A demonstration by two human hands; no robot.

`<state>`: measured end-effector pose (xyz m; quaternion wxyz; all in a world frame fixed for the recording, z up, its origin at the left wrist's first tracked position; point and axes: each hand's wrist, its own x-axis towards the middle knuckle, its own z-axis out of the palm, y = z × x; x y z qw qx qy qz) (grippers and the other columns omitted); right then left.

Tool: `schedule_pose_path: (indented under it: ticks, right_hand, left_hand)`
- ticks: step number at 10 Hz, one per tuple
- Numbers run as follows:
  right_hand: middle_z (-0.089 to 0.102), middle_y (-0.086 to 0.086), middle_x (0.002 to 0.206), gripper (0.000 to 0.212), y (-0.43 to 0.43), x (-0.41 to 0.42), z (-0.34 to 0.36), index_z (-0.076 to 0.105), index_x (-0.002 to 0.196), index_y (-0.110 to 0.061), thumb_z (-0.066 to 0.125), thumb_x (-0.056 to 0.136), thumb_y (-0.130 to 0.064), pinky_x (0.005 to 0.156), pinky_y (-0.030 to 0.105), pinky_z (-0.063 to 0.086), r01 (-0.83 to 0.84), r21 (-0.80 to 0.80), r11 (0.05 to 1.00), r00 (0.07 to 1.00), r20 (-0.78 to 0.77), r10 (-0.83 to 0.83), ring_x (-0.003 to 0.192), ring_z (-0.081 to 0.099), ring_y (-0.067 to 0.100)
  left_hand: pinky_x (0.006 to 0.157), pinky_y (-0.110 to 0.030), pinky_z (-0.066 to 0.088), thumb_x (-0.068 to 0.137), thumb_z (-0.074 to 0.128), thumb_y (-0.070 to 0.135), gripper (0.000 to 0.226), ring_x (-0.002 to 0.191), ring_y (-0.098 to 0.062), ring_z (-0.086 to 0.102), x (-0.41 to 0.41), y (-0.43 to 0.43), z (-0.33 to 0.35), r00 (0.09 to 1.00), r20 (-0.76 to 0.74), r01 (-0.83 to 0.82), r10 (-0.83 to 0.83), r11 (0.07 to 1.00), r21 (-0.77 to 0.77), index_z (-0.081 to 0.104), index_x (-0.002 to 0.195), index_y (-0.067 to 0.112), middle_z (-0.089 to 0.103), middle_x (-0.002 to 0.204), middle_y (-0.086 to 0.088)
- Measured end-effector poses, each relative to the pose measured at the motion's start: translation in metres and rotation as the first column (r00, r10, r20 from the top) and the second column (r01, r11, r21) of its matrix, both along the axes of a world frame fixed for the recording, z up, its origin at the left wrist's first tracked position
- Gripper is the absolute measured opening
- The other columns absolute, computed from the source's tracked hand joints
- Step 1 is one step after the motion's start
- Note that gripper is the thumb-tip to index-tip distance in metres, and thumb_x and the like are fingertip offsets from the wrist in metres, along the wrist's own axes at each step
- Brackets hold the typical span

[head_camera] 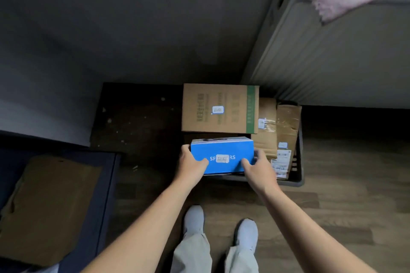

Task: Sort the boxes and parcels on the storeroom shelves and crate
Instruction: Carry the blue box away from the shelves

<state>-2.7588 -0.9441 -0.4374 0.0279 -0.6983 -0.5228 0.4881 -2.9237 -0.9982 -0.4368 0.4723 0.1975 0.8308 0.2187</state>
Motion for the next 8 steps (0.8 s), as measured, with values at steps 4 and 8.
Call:
schedule_pose_path:
  ticks: [4,8]
  right_hand:
    - [0.059,0.009,0.130,0.052,0.022,-0.020,-0.099,0.044,0.140,-0.014,0.053,0.089,-0.013,0.084,0.026,0.039,-0.133,-0.035,0.991,0.991,-0.001,0.133,0.116,0.056,0.027]
    - [0.036,0.007,0.153,0.063,0.022,-0.015,-0.047,0.024,0.152,-0.009,0.049,0.094,-0.012,0.099,0.020,0.031,-0.153,0.026,0.988,0.988,-0.017,0.154,0.139,0.035,0.021]
  left_hand:
    - [0.106,-0.036,0.041,0.091,0.056,0.009,0.059,0.127,-0.025,0.048,-0.010,0.019,-0.107,0.998,-0.033,-0.059,0.058,0.998,-0.018,0.034,0.145,0.011,0.047,0.140,-0.009]
    - [0.105,-0.035,0.038,0.094,0.053,0.016,0.066,0.136,-0.027,0.036,-0.001,0.023,-0.073,0.998,-0.043,-0.055,0.054,0.998,-0.039,0.020,0.152,0.013,0.027,0.152,-0.010]
